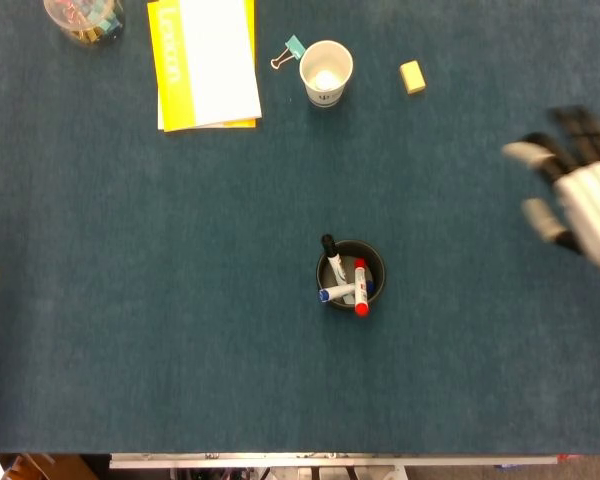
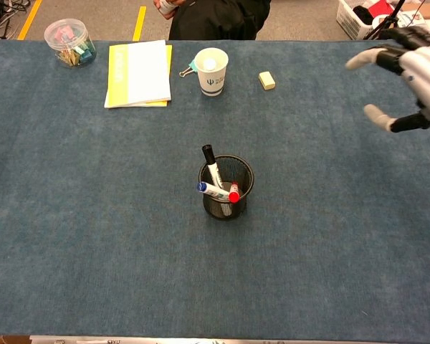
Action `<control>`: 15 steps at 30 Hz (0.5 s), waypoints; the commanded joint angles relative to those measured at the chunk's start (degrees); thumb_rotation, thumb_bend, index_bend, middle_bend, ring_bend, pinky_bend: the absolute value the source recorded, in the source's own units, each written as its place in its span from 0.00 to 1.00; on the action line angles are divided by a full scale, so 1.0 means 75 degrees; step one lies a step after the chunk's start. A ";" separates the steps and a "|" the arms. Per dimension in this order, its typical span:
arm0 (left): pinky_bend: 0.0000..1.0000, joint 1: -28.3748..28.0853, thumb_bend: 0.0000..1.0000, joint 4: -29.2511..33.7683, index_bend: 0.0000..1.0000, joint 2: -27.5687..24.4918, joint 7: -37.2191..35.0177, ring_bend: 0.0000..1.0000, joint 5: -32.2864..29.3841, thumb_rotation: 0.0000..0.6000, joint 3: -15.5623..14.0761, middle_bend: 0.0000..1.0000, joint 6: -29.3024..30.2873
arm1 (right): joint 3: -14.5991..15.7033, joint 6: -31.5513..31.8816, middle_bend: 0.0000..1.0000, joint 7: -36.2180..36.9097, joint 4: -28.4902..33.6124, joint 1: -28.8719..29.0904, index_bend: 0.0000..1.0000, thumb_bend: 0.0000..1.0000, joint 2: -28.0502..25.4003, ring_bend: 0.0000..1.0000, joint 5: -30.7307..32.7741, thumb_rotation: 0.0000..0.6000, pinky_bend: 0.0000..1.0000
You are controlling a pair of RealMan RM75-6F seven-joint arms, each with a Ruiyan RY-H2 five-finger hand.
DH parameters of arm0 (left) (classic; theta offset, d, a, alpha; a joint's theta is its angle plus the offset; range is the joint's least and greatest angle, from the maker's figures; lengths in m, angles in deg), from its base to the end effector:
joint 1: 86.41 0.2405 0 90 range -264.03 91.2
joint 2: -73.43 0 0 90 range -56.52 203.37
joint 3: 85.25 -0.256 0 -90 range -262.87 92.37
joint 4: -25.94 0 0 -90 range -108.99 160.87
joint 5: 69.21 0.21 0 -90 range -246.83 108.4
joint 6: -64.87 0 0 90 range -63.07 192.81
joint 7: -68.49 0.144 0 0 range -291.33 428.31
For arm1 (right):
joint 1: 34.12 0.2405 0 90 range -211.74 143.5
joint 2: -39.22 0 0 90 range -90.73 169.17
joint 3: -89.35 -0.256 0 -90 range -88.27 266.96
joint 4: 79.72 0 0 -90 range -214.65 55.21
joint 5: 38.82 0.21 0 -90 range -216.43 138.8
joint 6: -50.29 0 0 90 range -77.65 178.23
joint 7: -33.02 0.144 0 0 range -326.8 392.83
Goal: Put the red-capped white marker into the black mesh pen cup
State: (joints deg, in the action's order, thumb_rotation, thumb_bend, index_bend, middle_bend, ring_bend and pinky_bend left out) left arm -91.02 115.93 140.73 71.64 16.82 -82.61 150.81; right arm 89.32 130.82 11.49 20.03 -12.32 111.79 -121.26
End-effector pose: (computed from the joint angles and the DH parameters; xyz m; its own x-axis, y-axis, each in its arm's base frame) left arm -0.3143 0.1791 0.1463 0.4324 -0.0064 0.9017 0.9017 -0.0048 -0.4324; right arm -0.2206 -0.2400 0.0882 0.5042 -0.0132 0.8635 -0.8342 -0.2662 0.4830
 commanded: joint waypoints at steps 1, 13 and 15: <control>0.15 -0.0025 0.15 -0.0039 0.18 0.0042 -0.0018 0.17 0.0025 1.00 0.0003 0.18 -0.0013 | -0.0024 0.0431 0.27 -0.0262 0.0179 -0.0489 0.27 0.32 -0.0227 0.03 0.0405 1.00 0.00; 0.15 -0.0168 0.15 -0.0172 0.18 0.0212 -0.0054 0.17 0.0157 1.00 0.0023 0.18 -0.0061 | -0.0074 0.0859 0.28 0.0296 -0.0001 -0.1141 0.28 0.33 -0.0261 0.03 0.0352 1.00 0.00; 0.15 -0.0177 0.15 -0.0184 0.18 0.0227 -0.0062 0.17 0.0141 1.00 0.0021 0.18 -0.0083 | -0.0090 0.0863 0.28 0.0314 -0.0015 -0.1170 0.29 0.33 -0.0251 0.03 0.0312 1.00 0.00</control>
